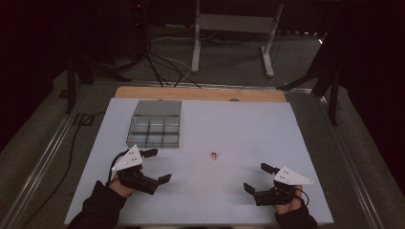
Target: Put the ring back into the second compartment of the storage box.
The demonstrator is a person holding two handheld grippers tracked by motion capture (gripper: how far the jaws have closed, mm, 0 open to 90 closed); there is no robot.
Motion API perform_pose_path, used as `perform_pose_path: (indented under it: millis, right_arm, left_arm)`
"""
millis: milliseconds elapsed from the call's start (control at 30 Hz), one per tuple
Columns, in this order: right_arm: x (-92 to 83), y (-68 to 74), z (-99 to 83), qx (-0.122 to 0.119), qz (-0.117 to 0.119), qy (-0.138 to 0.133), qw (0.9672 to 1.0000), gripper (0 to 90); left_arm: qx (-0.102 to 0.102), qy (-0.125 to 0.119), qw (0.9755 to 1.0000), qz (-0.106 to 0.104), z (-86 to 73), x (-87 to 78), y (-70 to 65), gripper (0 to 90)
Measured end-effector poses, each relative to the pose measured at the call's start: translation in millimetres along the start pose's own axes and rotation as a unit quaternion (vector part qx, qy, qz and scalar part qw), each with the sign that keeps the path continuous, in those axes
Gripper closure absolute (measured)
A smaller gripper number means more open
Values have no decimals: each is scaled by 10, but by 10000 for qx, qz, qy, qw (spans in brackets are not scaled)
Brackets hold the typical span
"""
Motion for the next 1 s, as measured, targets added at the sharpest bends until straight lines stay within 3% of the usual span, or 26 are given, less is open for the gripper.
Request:
perform_pose_path:
  millis: [1000]
  right_arm:
    - [4,1,-5,7,28,8,10000,0]
  left_arm:
    - [-85,226,9996,159,105,457,-31,1]
Point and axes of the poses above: each handheld gripper's, and its own axes: x roughly forward along the jaws, z roughly out of its top, y roughly to its left, the point moved 7 cm from there along x, roughly forward along the jaws, and after that the axes turned 5 degrees about z, right-handed, at the moved point
